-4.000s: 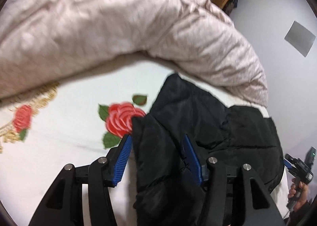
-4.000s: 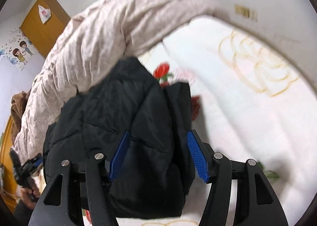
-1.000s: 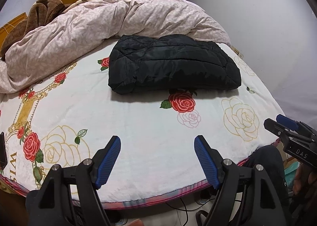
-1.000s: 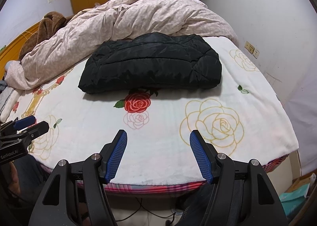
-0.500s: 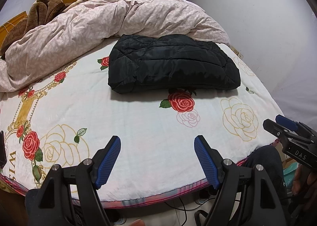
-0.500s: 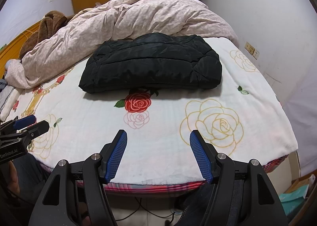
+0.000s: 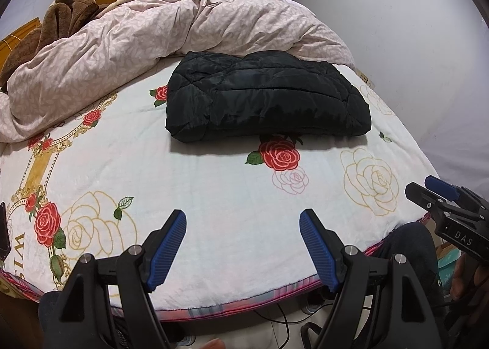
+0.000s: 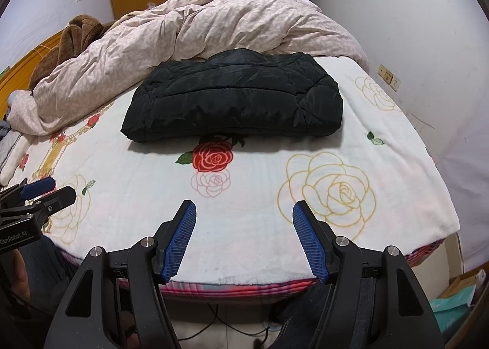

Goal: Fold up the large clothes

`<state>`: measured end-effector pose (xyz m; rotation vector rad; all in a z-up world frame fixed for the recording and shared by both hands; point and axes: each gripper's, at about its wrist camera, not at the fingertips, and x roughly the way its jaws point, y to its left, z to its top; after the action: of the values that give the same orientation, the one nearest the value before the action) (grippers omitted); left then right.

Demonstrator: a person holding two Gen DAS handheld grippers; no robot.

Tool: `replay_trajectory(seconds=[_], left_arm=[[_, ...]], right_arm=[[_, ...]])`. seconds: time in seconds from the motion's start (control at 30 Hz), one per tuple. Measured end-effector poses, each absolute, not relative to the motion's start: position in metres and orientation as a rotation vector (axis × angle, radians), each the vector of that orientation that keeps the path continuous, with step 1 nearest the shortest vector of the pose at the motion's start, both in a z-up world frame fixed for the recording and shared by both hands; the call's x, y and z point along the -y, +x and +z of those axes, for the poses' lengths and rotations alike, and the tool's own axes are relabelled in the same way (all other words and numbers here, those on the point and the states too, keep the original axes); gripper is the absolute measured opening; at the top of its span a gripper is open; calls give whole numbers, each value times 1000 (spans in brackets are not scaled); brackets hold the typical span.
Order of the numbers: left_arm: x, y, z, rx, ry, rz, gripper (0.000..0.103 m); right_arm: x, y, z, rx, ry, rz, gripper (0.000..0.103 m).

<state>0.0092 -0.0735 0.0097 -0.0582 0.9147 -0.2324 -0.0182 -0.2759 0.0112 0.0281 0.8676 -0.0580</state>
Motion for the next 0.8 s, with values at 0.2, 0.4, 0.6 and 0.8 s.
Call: replay_trajectory(seconds=[0.2, 0.4, 0.6, 0.8], left_arm=[[74, 9, 10, -914, -59, -231, 78], [75, 10, 10, -915, -59, -229, 78], [76, 9, 10, -912, -42, -228, 78], [75, 9, 11, -911, -14, -227, 78]], right_arm=[[277, -18, 11, -867, 25, -55, 66], [276, -18, 11, -868, 25, -55, 66], [276, -17, 12, -868, 25, -56, 66], [276, -17, 12, -868, 24, -57, 66]])
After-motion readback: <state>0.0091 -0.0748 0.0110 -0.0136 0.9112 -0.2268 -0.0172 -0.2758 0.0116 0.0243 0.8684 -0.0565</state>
